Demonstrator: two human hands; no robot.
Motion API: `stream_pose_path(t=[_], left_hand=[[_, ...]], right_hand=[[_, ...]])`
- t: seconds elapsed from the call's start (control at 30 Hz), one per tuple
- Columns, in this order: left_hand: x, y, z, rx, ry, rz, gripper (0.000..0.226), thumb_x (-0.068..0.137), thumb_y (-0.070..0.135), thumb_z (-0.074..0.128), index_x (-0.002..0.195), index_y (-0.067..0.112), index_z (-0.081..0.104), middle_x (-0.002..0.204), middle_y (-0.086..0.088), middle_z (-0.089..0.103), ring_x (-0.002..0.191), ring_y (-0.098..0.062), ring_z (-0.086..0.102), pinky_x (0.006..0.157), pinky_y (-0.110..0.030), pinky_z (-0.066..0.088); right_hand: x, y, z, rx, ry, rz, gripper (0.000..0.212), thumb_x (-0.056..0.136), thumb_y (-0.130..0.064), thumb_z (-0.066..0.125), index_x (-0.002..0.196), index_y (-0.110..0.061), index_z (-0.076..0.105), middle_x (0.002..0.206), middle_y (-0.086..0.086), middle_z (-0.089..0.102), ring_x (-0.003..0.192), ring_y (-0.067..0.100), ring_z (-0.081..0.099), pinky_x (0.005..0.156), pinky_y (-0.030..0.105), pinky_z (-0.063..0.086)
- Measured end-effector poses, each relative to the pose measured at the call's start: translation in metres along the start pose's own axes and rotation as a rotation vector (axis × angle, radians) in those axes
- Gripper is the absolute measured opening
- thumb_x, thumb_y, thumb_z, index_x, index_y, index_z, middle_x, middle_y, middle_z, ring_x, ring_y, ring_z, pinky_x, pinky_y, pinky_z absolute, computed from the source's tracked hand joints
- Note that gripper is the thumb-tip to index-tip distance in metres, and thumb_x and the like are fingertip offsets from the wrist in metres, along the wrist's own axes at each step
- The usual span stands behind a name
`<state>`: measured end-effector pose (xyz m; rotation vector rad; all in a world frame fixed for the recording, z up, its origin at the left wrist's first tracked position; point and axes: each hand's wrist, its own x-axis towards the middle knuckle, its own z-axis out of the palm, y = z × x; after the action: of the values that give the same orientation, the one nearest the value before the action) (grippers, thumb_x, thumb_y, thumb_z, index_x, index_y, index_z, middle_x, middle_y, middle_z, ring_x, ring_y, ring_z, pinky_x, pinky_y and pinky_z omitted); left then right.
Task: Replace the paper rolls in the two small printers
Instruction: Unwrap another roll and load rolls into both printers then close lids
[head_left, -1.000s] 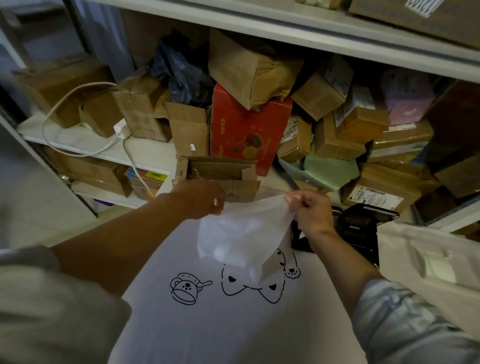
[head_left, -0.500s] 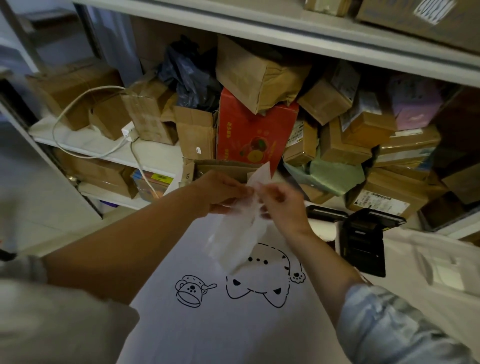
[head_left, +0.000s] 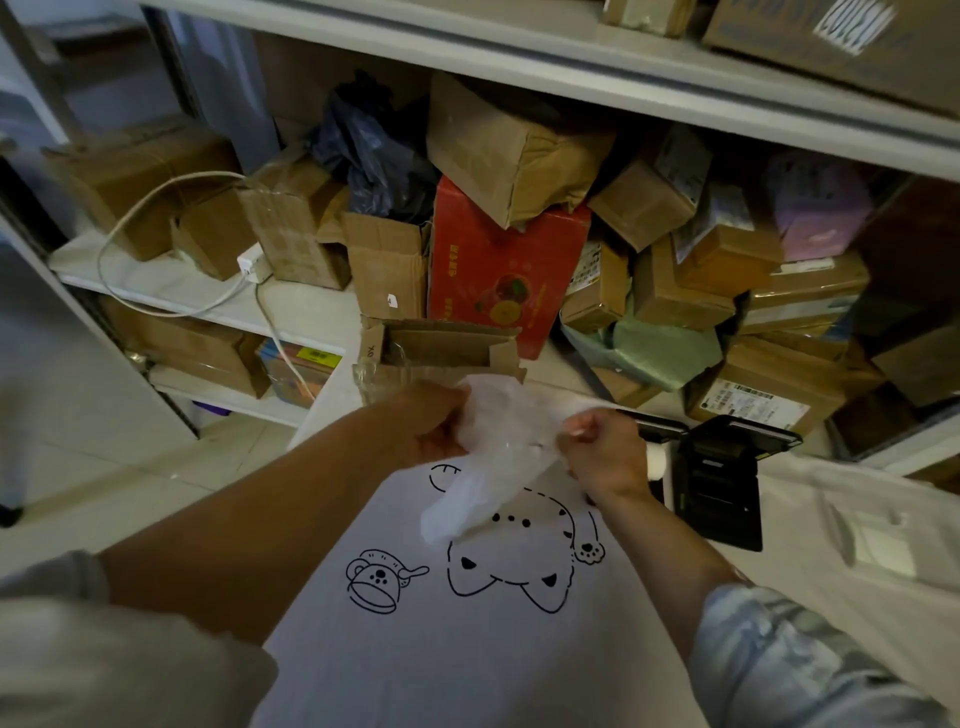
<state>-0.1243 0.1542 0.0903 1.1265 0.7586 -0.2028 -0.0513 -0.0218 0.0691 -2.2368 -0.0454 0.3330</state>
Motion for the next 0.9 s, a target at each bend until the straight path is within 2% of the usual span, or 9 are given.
stream_pose_path(t=[0.13,0.23,0.33,0.43,0.5,0.6,0.73,0.83,0.9], left_hand=[[0.007,-0.012,0.012,0.019,-0.081,-0.02,0.035,0.094,0.021,0.055,0.124,0.004,0.052,0.111,-0.014,0.064,0.105,-0.03,0.062,0.089,-0.043,0.052],[0.011,-0.014,0.007,0.06,-0.146,-0.05,0.042,0.084,0.028,0.068,0.118,0.005,0.055,0.109,-0.013,0.066,0.098,-0.026,0.066,0.079,-0.038,0.057],[0.009,-0.024,-0.009,0.257,-0.061,-0.135,0.026,0.083,0.028,0.069,0.101,0.009,0.064,0.102,-0.008,0.068,0.089,-0.019,0.064,0.074,-0.029,0.056],[0.006,-0.033,-0.022,0.026,-0.134,-0.221,0.019,0.089,0.019,0.061,0.103,0.007,0.062,0.101,-0.012,0.067,0.088,-0.022,0.064,0.082,-0.038,0.055],[0.011,-0.036,-0.023,-0.17,-0.154,-0.201,0.023,0.095,0.018,0.051,0.11,0.002,0.058,0.099,-0.019,0.067,0.085,-0.027,0.067,0.077,-0.039,0.057],[0.019,-0.04,-0.014,-0.324,-0.109,-0.157,0.019,0.096,0.015,0.048,0.103,0.003,0.06,0.091,-0.015,0.068,0.077,-0.025,0.068,0.064,-0.036,0.061],[0.024,-0.049,0.002,-0.356,-0.09,-0.158,0.018,0.094,0.009,0.046,0.081,0.005,0.058,0.07,-0.008,0.056,0.053,-0.017,0.058,0.049,-0.023,0.054],[0.028,-0.056,0.004,-0.029,-0.058,-0.106,0.022,0.086,0.01,0.064,0.102,-0.004,0.061,0.094,-0.02,0.065,0.079,-0.027,0.066,0.075,-0.038,0.058],[0.032,-0.057,0.004,0.272,0.131,-0.039,0.027,0.088,0.017,0.065,0.106,-0.002,0.059,0.102,-0.021,0.063,0.089,-0.033,0.063,0.084,-0.041,0.054]], right_hand=[[-0.007,-0.022,0.016,0.052,-0.188,-0.012,0.034,0.083,-0.027,0.069,0.114,-0.018,0.056,0.101,0.003,0.064,0.094,0.022,0.063,0.081,0.039,0.056],[-0.007,-0.025,0.021,0.404,-0.371,0.308,0.016,0.089,-0.011,0.061,0.102,-0.005,0.066,0.087,0.012,0.07,0.071,0.021,0.067,0.067,0.034,0.059],[0.011,-0.007,0.015,0.85,-0.393,0.652,0.02,0.09,-0.004,0.051,0.104,-0.011,0.065,0.067,0.007,0.067,0.053,0.015,0.062,0.046,0.022,0.052],[0.02,0.015,0.014,0.932,-0.372,0.771,0.015,0.075,-0.007,0.053,0.086,-0.014,0.061,0.074,0.005,0.057,0.061,0.019,0.058,0.051,0.024,0.052],[0.02,0.027,0.017,0.919,-0.366,0.789,0.014,0.059,-0.004,0.057,0.068,-0.014,0.055,0.074,0.004,0.053,0.066,0.019,0.055,0.061,0.027,0.048],[0.011,0.035,0.022,0.981,-0.367,0.831,0.014,0.056,-0.002,0.055,0.061,-0.014,0.051,0.066,0.003,0.052,0.064,0.017,0.053,0.068,0.025,0.045],[0.007,0.044,0.031,0.958,-0.254,0.776,0.024,0.077,0.002,0.054,0.098,-0.007,0.062,0.1,0.013,0.065,0.092,0.027,0.063,0.078,0.038,0.053],[0.006,0.037,0.03,0.784,-0.157,0.611,0.024,0.081,-0.001,0.057,0.102,-0.011,0.064,0.106,0.013,0.065,0.095,0.026,0.062,0.082,0.039,0.054],[-0.001,0.026,0.03,0.526,-0.135,0.367,0.016,0.083,-0.006,0.061,0.097,-0.013,0.066,0.095,0.004,0.064,0.096,0.025,0.062,0.076,0.03,0.051]])
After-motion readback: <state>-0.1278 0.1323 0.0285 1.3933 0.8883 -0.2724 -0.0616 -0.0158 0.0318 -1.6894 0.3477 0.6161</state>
